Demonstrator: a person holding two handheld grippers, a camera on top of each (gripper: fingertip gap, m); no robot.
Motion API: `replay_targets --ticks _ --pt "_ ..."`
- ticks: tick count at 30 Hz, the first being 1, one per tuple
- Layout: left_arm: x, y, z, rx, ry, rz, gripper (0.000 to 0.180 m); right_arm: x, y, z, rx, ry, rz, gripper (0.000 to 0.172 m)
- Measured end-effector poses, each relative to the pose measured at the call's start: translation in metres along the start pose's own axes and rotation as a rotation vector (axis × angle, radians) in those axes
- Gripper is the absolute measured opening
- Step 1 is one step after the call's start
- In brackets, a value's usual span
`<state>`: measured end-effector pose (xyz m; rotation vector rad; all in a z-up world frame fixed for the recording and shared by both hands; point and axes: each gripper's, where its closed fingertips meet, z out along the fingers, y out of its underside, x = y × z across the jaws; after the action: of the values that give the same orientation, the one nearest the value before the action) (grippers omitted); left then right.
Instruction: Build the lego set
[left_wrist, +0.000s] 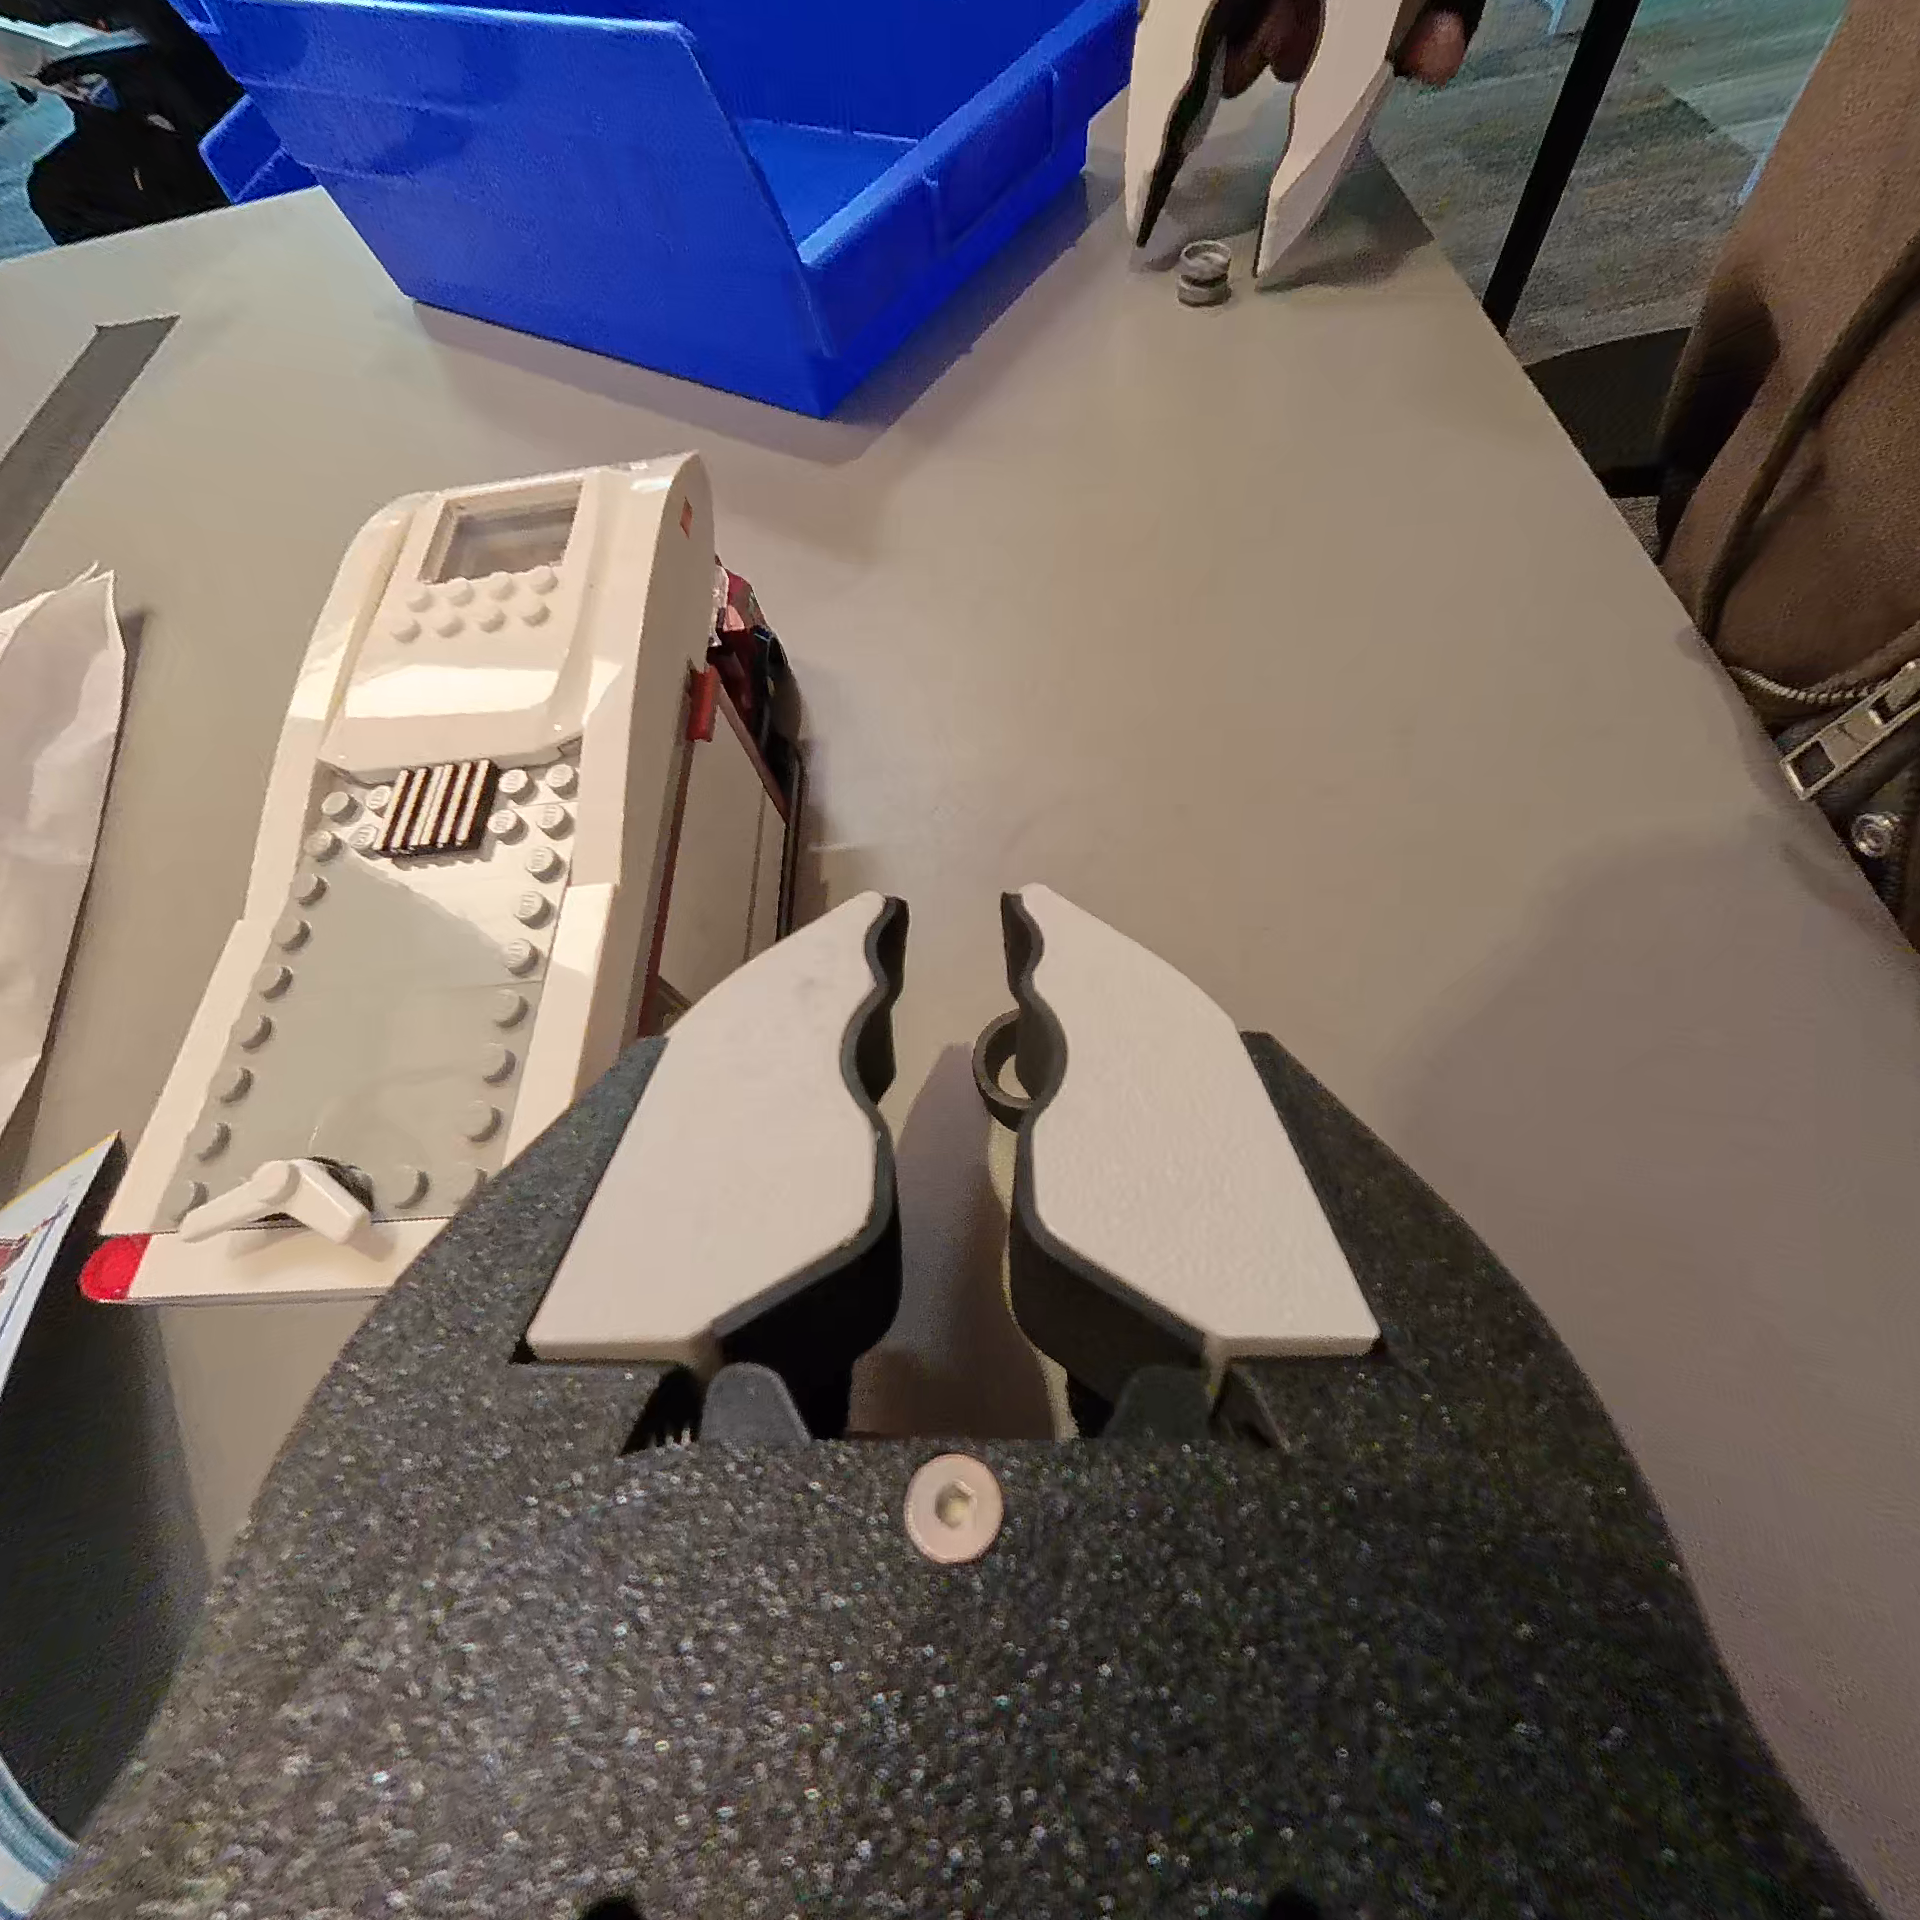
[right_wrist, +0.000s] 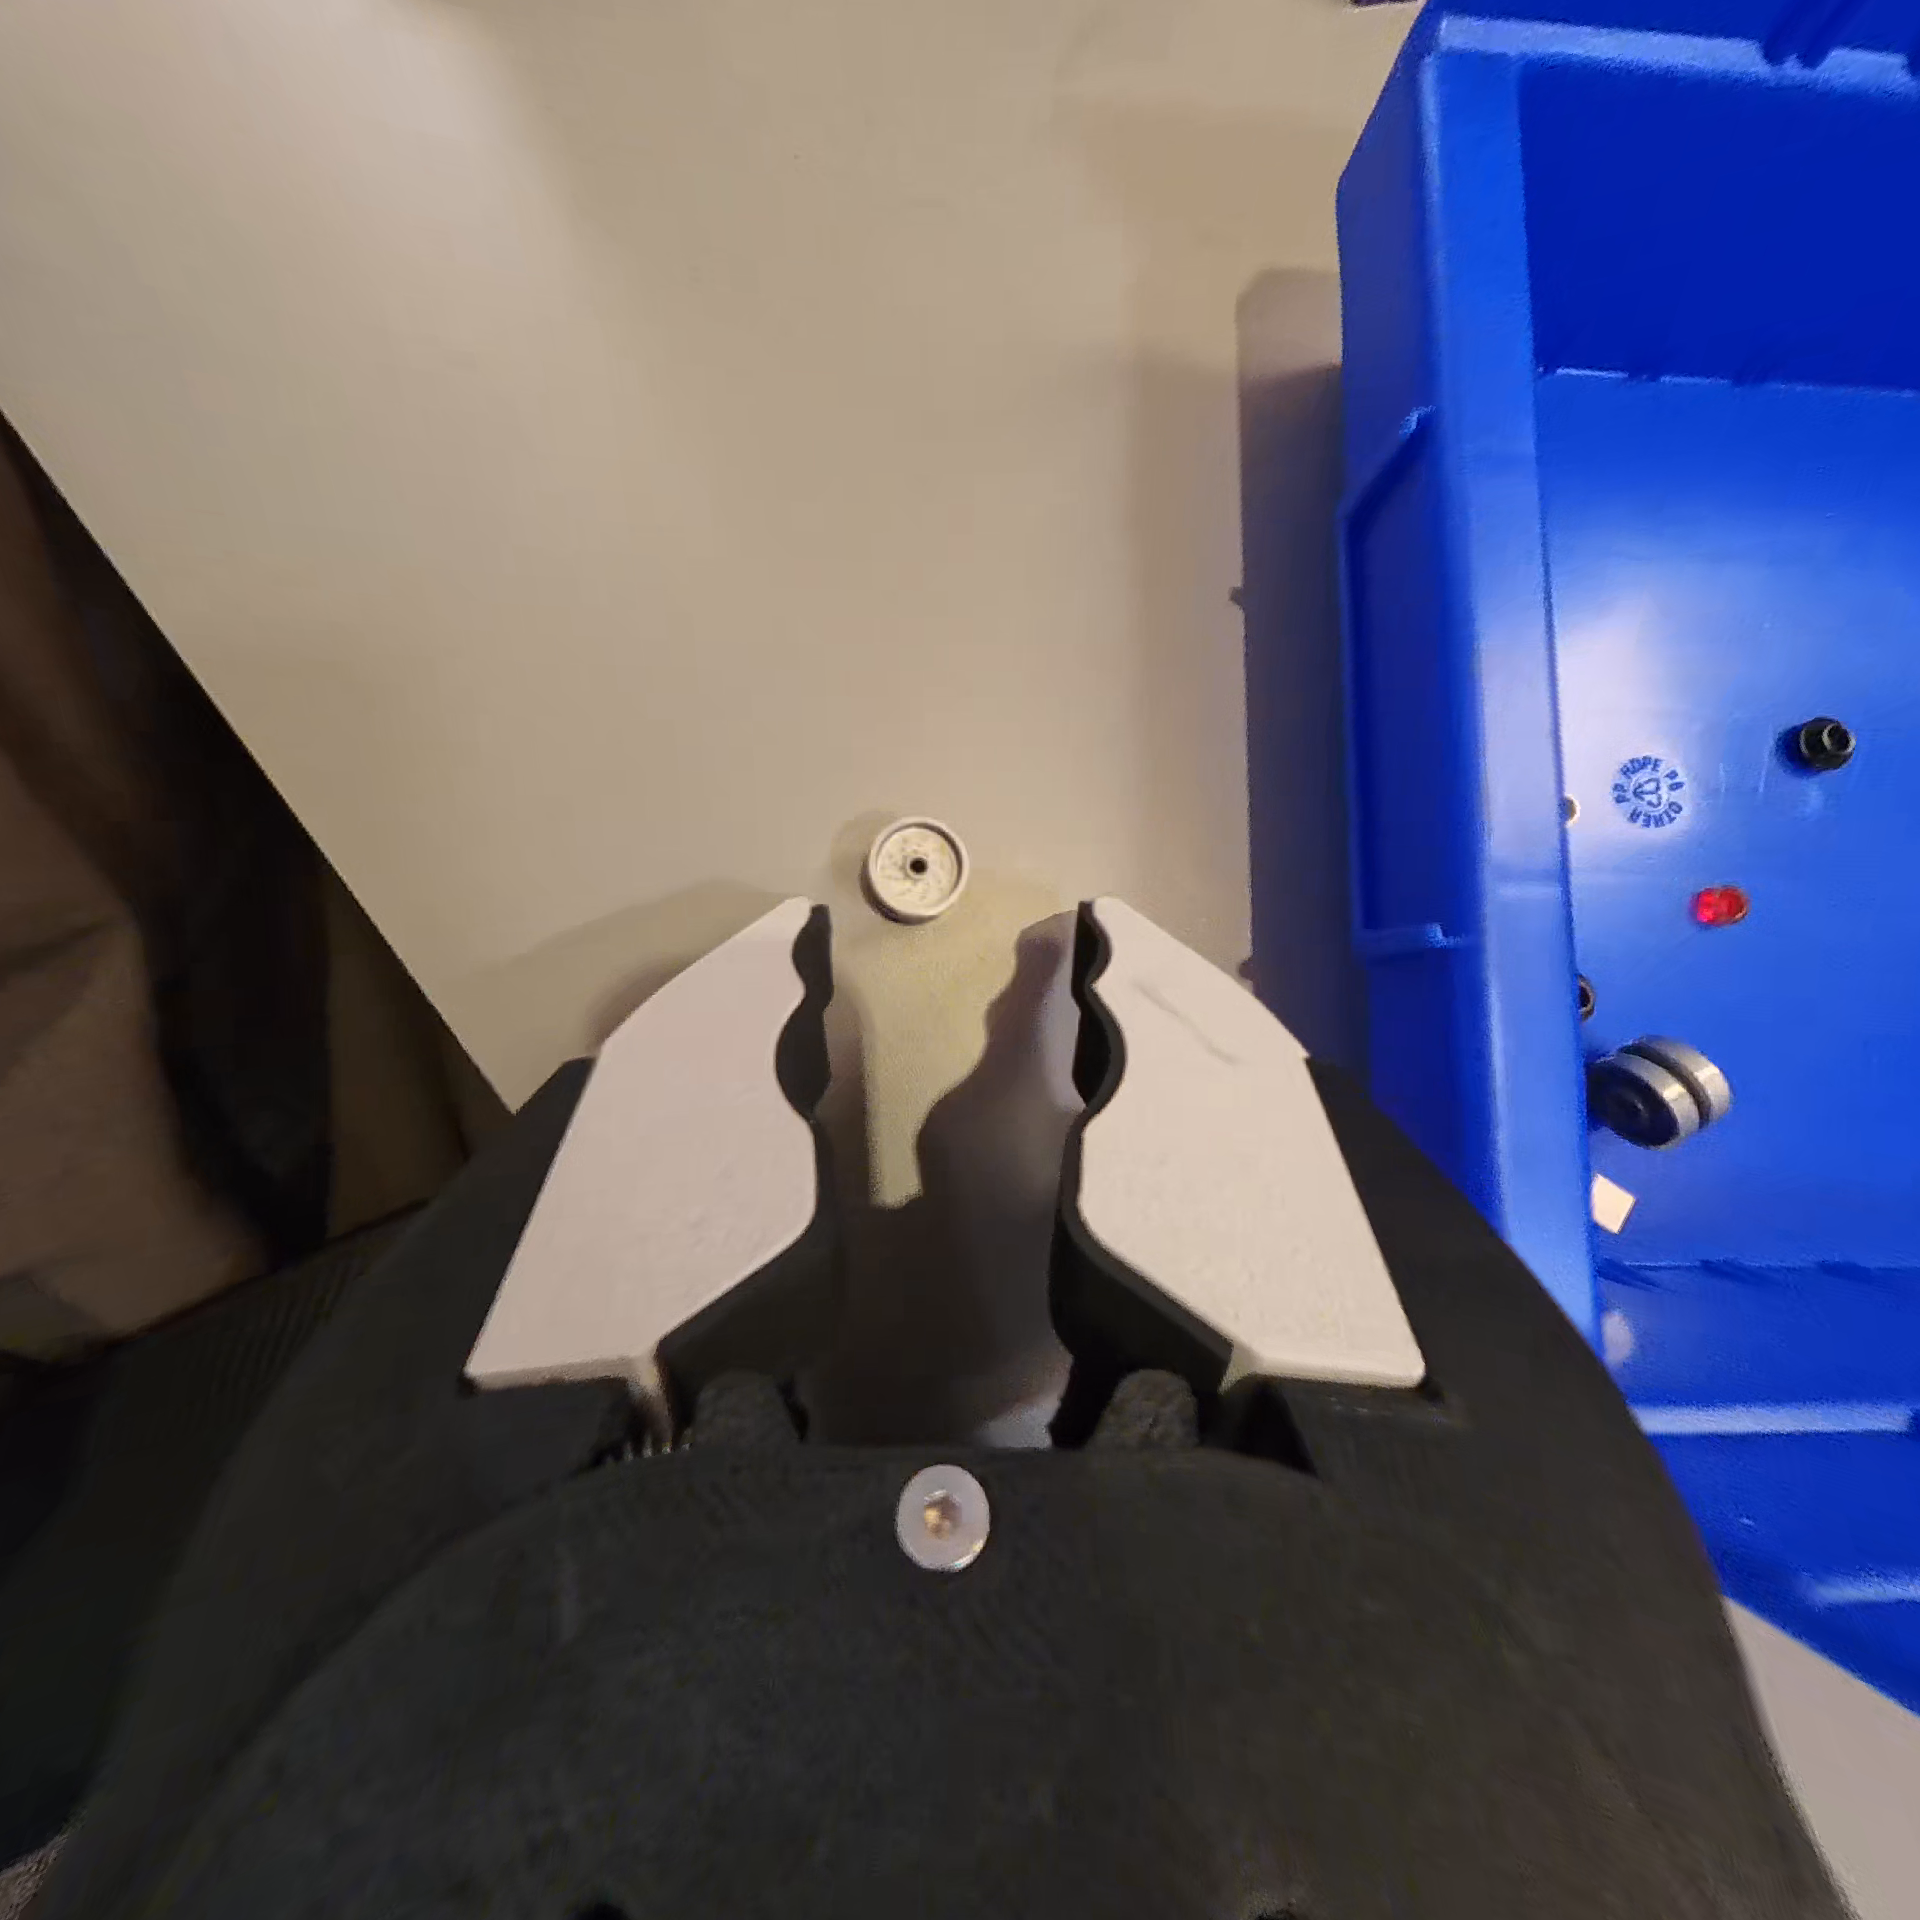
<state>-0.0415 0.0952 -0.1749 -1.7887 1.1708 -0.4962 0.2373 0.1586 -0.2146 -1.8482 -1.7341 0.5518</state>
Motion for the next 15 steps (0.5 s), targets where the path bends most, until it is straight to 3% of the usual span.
replay_targets --ticks 1,3,9,15 --pt "0.000 0.000 0.000 -0.001 -0.002 0.001 0.019 -0.002 -0.001 0.003 0.001 0.008 -0.002 0.042" --pt "0.000 0.000 0.000 -0.005 -0.007 0.003 0.019 -0.004 -0.007 0.008 0.015 0.039 -0.011 0.020" --pt "0.000 -0.004 -0.002 0.005 -0.012 0.010 0.019 -0.021 -0.040 0.031 0.087 0.080 -0.068 0.018" --pt "-0.005 -0.008 -0.012 0.016 -0.028 0.016 0.019 -0.052 -0.118 0.067 0.243 -0.034 -0.213 0.018"
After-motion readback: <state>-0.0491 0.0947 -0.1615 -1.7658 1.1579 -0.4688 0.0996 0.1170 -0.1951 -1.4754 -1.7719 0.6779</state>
